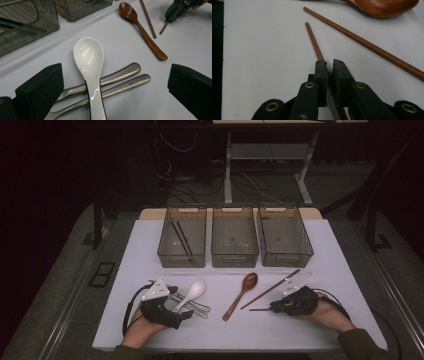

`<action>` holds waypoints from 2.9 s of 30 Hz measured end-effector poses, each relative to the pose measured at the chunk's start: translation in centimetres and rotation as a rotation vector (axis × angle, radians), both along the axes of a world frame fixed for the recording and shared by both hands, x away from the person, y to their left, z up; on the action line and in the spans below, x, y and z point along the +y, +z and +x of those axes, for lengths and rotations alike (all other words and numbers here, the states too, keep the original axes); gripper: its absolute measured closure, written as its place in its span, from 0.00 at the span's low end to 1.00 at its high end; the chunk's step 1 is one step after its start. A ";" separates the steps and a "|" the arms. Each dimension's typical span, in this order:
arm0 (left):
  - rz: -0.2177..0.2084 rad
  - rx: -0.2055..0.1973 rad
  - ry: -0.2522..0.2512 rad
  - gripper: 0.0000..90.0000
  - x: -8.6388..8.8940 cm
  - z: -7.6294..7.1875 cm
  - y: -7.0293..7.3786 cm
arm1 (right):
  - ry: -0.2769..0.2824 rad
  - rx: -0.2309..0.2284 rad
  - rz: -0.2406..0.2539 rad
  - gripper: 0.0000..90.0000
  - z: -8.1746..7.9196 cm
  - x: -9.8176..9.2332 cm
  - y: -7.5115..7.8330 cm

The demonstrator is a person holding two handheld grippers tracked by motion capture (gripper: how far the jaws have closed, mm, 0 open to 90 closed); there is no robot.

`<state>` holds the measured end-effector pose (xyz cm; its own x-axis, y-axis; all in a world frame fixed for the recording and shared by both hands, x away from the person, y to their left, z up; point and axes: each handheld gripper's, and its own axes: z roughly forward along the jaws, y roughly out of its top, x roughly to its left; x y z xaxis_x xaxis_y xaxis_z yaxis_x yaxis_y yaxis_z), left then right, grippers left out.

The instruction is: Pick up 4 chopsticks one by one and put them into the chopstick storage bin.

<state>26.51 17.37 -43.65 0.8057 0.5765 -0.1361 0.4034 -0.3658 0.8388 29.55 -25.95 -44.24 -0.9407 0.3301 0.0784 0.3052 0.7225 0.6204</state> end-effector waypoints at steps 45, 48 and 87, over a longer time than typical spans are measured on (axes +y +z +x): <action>0.000 -0.002 0.001 0.00 0.1 0.0 0.0 | 0.039 -0.039 -0.042 0.93 -2.4 -5.3 0.1; 0.000 -0.001 0.001 0.00 0.0 0.0 0.0 | 0.053 -0.041 -0.040 0.93 -2.3 -5.3 0.1; -0.020 -0.005 -0.021 0.00 0.0 -0.1 0.1 | -0.134 0.041 0.201 0.94 1.6 -2.8 3.9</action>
